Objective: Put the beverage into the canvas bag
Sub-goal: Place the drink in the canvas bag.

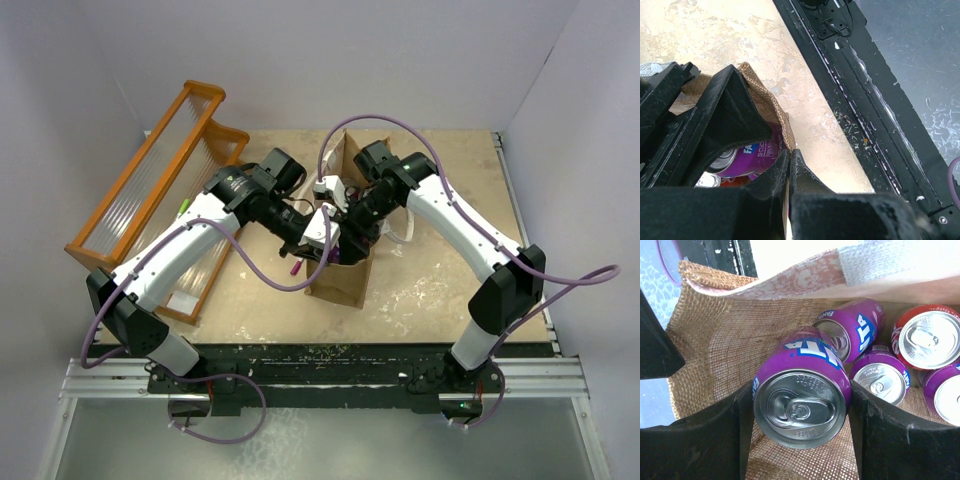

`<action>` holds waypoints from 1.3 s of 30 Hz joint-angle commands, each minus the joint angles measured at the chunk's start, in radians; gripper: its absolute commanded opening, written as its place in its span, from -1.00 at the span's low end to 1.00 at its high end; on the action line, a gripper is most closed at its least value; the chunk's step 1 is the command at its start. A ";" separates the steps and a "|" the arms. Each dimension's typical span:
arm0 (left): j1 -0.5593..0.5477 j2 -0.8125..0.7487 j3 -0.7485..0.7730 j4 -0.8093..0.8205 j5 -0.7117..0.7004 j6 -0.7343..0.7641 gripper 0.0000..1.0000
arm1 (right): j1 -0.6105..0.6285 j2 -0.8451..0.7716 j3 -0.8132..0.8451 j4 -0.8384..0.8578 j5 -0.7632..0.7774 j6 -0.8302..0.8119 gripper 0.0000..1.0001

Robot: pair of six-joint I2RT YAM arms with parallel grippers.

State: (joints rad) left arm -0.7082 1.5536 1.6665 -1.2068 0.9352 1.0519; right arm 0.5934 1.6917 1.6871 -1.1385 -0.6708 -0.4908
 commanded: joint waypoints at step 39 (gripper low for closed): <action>0.001 -0.022 0.043 -0.003 -0.017 0.090 -1.00 | 0.073 0.025 -0.115 -0.149 0.122 -0.009 -1.00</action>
State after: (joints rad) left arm -0.7158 1.5547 1.6680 -1.2503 0.9268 1.0966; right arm 0.6231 1.6638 1.6302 -1.1130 -0.6472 -0.5434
